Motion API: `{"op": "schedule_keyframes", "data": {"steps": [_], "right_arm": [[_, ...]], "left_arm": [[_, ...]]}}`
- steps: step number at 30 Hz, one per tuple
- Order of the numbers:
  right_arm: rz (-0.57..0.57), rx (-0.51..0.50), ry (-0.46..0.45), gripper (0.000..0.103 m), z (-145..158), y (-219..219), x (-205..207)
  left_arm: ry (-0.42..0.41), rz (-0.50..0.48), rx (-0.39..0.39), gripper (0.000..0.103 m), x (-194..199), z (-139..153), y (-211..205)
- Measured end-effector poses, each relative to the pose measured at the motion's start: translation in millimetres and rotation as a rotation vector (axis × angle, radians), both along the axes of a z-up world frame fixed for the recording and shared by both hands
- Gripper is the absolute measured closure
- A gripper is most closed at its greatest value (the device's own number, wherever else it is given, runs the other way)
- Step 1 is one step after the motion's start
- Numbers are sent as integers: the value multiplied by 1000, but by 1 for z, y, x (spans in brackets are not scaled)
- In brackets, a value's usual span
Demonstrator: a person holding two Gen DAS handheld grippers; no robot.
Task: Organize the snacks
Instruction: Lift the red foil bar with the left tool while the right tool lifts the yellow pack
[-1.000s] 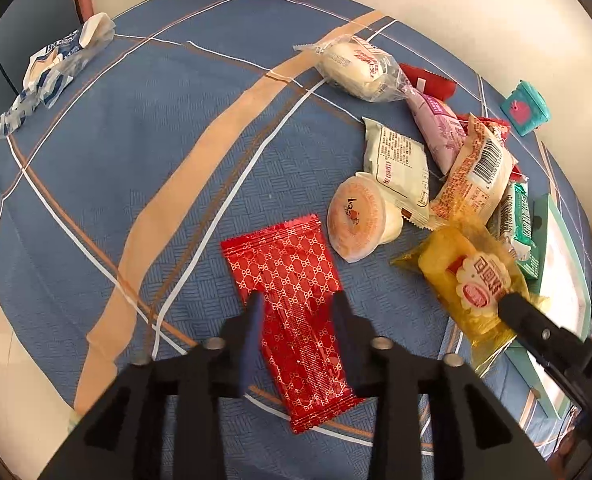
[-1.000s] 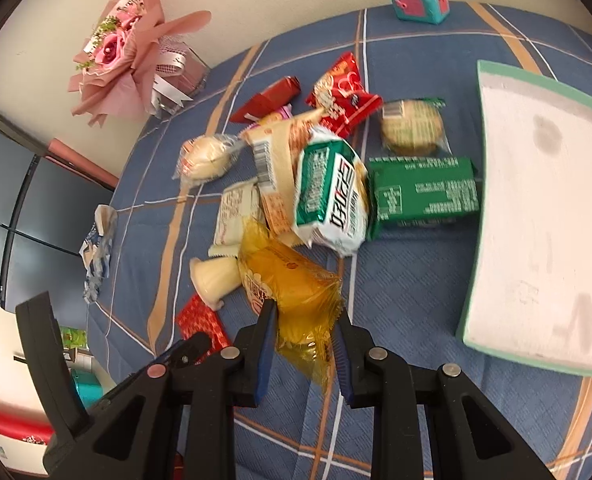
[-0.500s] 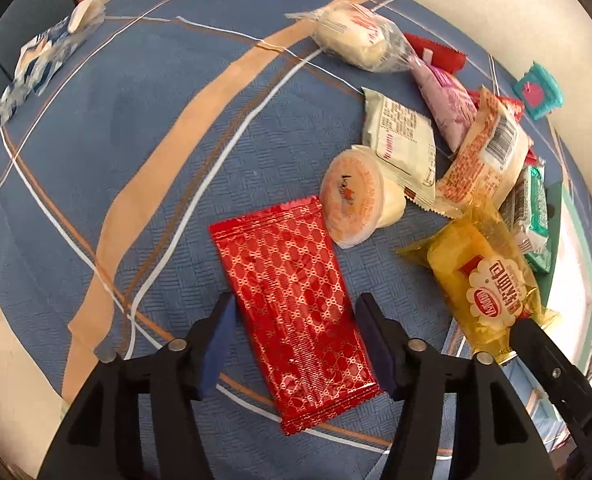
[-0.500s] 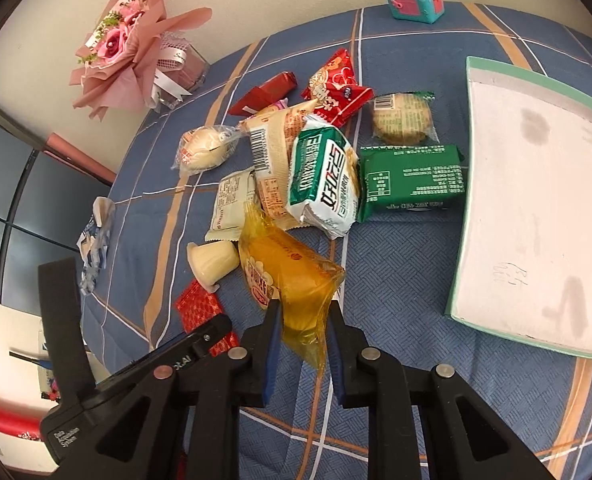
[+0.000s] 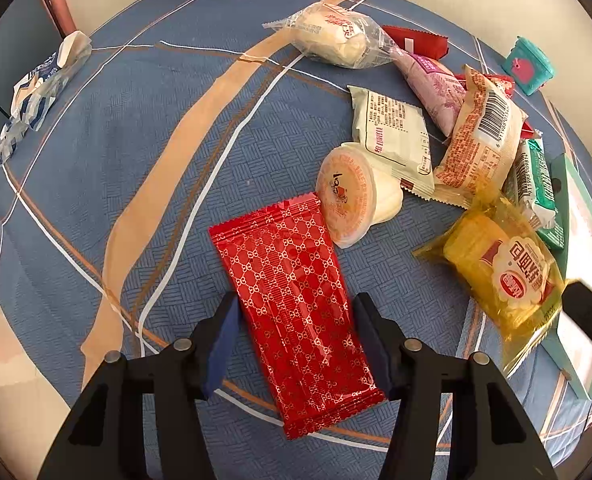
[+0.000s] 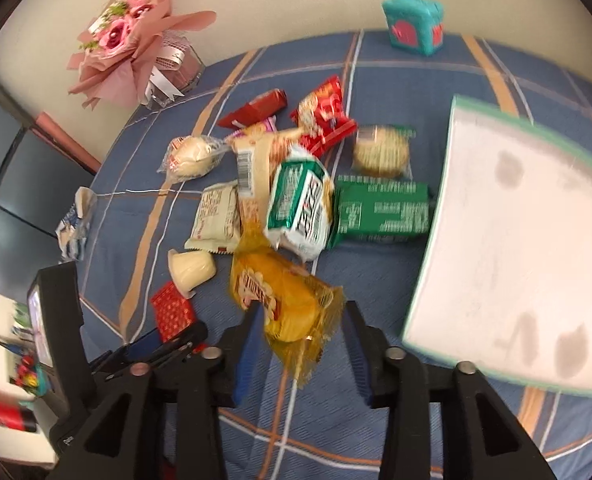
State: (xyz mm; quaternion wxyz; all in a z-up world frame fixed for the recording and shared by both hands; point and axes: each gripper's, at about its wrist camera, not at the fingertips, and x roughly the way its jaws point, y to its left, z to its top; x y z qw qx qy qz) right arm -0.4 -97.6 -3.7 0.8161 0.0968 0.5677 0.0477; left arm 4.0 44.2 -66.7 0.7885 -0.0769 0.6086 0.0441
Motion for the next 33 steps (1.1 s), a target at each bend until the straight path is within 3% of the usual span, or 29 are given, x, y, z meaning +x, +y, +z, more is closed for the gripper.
{"op": "schedule_keyframes", "data": {"steps": [9, 12, 15, 20, 27, 33], "right_arm": [[153, -107, -41, 56, -1, 22, 22], [136, -149, -39, 56, -2, 18, 27], [105, -126, -55, 56, 3, 8, 29], [169, -113, -94, 56, 5, 20, 33], [209, -130, -53, 56, -22, 33, 45], [175, -26, 6, 56, -30, 25, 44]], "left_arm": [[-2, -34, -40, 44, -11, 7, 25], [-3, -31, -52, 44, -11, 8, 31], [-4, -27, -59, 44, -11, 8, 36], [-7, -26, -68, 44, -10, 7, 40], [-10, -31, -68, 44, -13, 7, 41], [-10, -33, -64, 44, -12, 8, 39]]}}
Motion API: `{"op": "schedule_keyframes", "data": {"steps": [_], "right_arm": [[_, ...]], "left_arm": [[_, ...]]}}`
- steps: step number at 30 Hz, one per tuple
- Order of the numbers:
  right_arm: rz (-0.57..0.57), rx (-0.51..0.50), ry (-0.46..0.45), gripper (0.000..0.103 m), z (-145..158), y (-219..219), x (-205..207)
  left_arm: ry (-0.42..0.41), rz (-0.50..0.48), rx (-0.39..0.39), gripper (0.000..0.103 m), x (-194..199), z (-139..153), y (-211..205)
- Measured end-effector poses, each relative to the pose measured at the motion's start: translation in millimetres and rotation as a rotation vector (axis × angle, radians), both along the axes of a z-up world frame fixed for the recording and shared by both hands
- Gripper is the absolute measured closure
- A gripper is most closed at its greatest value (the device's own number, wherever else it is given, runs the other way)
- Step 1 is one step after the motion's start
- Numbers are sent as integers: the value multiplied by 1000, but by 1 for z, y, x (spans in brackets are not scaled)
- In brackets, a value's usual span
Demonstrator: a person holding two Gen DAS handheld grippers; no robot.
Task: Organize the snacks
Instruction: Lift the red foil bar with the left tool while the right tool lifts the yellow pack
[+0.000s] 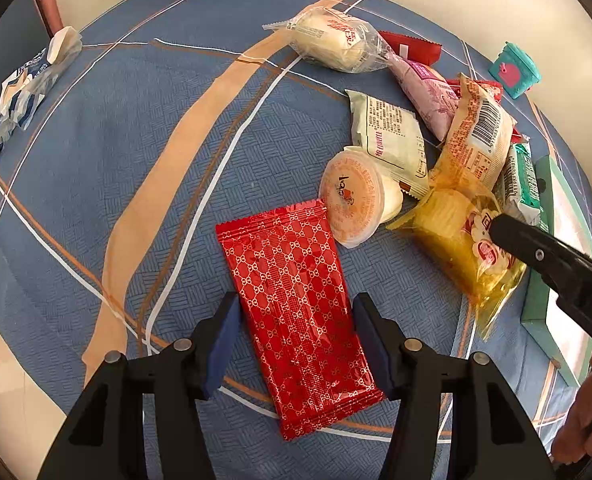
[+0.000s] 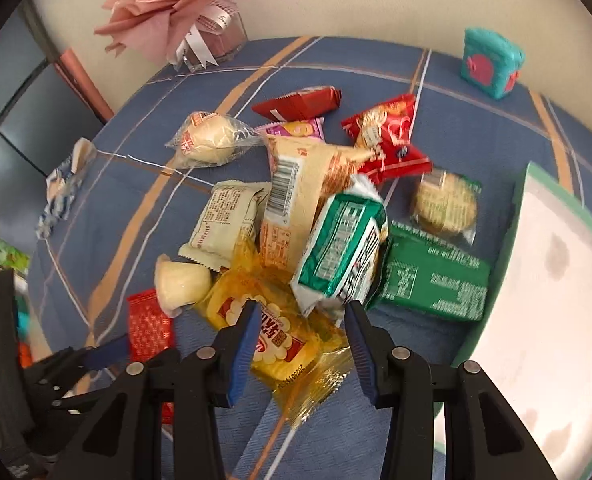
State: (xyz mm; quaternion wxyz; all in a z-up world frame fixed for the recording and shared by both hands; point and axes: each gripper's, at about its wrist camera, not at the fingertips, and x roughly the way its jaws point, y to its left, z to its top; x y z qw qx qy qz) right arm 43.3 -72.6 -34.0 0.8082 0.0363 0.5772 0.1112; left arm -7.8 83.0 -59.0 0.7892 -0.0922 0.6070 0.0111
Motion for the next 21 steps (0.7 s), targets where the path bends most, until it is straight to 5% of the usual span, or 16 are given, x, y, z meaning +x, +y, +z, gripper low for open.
{"op": "schedule_keyframes", "data": {"steps": [13, 21], "right_arm": [[118, -74, 68, 53, -10, 33, -17], [99, -26, 86, 45, -18, 27, -9]], "left_arm": [[-4, 2, -1, 46, 0, -1, -6], [-10, 17, -23, 46, -1, -3, -2]]}}
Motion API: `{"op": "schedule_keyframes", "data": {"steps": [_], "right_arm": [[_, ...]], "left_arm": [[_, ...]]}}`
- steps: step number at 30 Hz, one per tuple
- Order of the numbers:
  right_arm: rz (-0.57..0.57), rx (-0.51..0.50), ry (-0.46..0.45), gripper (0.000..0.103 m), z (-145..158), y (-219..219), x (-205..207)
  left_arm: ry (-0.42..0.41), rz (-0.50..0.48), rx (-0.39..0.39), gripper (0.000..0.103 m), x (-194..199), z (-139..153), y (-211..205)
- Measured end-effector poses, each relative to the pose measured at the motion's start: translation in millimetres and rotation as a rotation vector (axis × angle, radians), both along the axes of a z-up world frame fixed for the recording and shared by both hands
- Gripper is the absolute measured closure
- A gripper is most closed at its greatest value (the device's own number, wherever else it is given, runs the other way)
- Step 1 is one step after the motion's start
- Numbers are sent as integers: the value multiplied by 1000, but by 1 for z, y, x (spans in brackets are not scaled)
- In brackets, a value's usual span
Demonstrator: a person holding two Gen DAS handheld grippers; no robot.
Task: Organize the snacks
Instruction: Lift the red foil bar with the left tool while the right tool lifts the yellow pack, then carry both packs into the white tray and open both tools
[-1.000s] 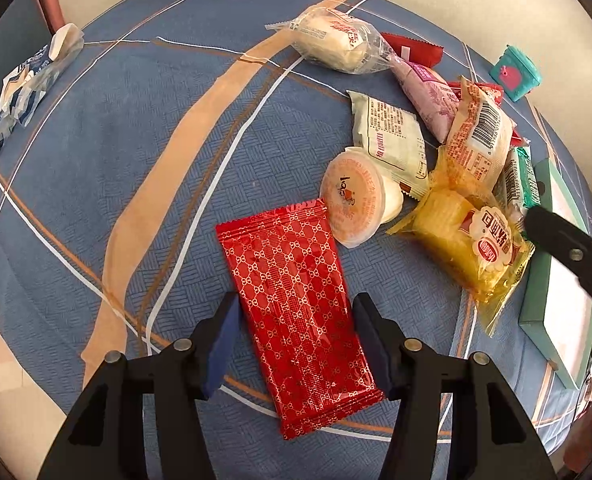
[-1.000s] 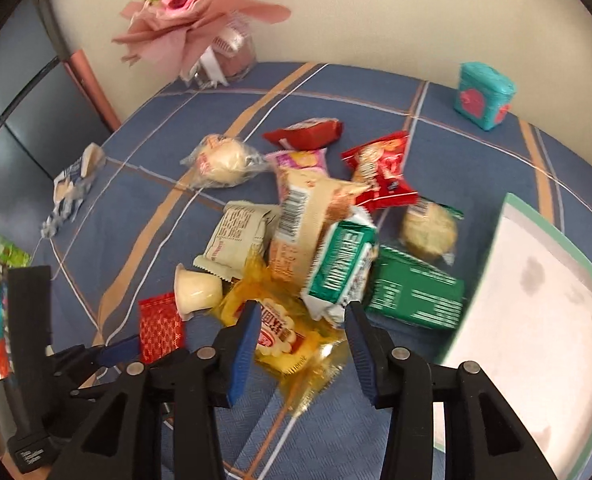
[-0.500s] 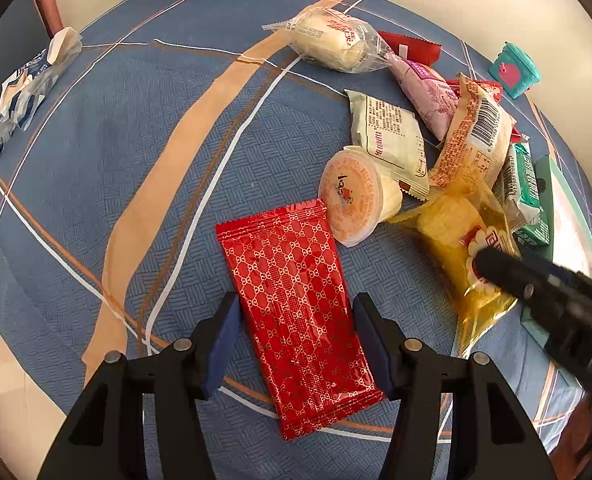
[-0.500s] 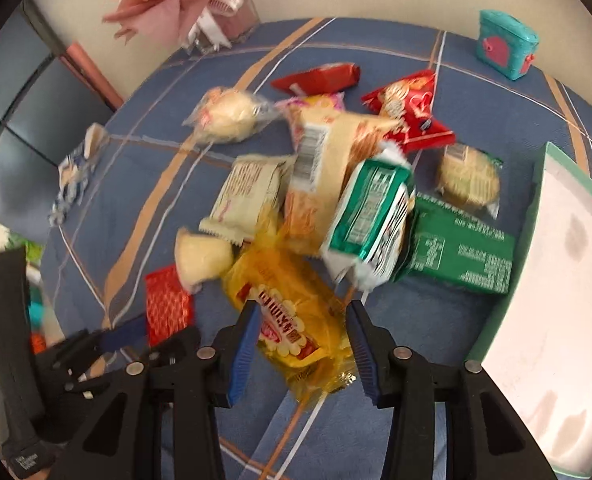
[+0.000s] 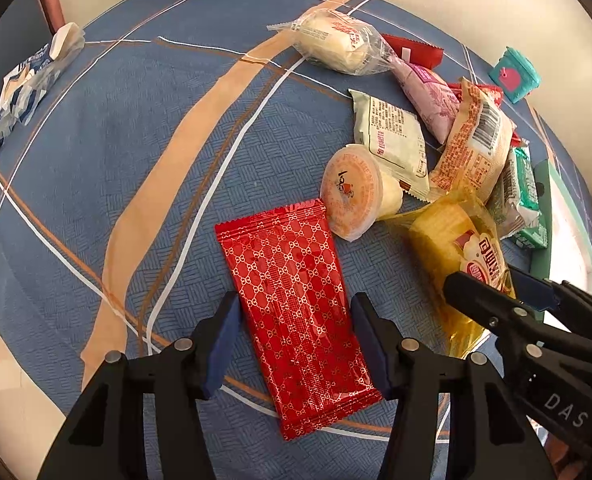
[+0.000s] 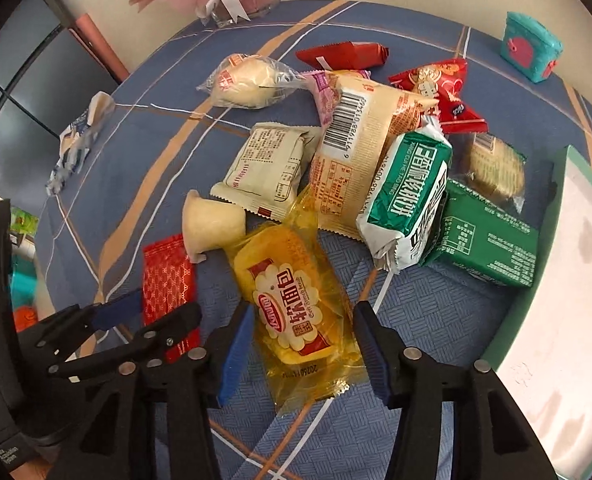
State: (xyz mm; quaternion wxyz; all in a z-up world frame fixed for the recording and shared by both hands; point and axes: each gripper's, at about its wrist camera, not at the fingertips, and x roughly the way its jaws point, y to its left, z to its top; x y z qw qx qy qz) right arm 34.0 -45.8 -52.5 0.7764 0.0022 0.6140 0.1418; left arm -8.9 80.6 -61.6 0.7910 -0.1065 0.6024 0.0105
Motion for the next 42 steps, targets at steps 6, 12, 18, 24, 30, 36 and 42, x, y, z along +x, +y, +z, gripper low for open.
{"op": "schedule_keyframes", "data": {"steps": [6, 12, 18, 24, 30, 36, 42], "right_arm": [[58, -67, -32, 44, -1, 13, -3], [102, -126, -55, 43, -9, 22, -4], [121, -186, -46, 43, -28, 31, -3], [113, -194, -53, 48, -29, 34, -4], [103, -154, -46, 60, -11, 28, -16], [115, -137, -60, 61, -1, 36, -28], [107, -107, -90, 61, 19, 36, -39]], "left_arm": [[-4, 13, -4, 48, -1, -3, 8], [-9, 21, -32, 48, 1, -3, 14], [-11, 20, -1, 48, -1, -1, 15], [-15, 13, 18, 48, 3, -2, 10], [-21, 22, 25, 51, 7, -4, 4], [-23, 46, 11, 55, 2, -2, 9], [-46, 67, 10, 56, -5, 11, 13]]}}
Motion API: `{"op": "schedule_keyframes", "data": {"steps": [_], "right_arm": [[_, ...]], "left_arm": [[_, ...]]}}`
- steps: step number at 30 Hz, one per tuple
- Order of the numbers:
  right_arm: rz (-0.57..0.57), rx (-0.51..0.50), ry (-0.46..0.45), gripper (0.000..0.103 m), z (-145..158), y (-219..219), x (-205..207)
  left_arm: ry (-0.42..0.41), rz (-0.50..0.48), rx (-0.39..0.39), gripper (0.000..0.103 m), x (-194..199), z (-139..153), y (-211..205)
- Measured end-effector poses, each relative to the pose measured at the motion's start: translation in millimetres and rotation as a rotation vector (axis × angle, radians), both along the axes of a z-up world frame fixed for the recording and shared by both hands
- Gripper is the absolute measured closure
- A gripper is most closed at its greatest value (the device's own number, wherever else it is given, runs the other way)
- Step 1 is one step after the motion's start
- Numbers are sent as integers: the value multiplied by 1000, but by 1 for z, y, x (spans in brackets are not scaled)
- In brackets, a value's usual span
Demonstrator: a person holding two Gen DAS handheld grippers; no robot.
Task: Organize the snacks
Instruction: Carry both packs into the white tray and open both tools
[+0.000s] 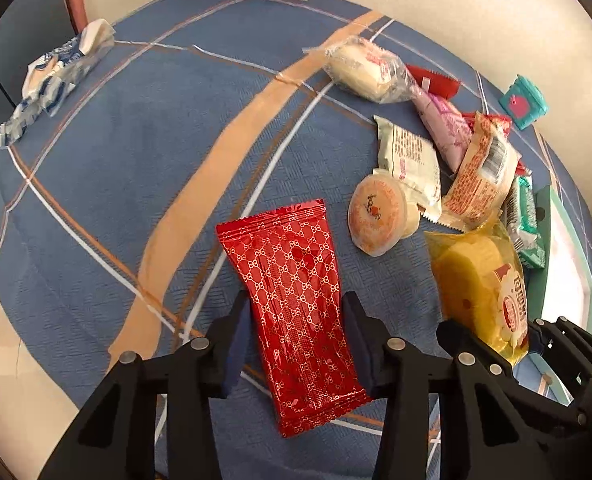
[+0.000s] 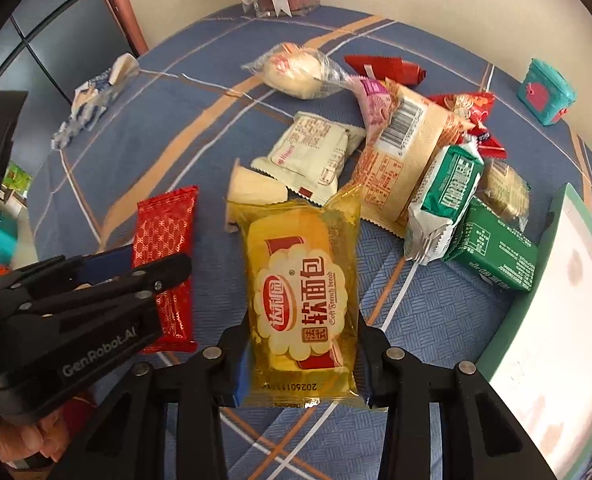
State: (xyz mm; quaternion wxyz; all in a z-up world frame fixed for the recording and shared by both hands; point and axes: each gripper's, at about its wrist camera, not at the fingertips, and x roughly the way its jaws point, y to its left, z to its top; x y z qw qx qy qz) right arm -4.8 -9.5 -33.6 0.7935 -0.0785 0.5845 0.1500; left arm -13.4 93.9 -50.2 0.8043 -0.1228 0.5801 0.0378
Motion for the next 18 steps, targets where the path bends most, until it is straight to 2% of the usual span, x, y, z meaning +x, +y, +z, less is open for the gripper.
{"op": "schedule_keyframes", "data": {"steps": [10, 18], "right_arm": [[-98, 81, -92, 61, 48, -35, -7], [-348, 120, -111, 61, 72, -113, -2]], "left_arm": [[-82, -17, 19, 56, -5, 51, -14], [-134, -118, 36, 56, 11, 85, -67]]}}
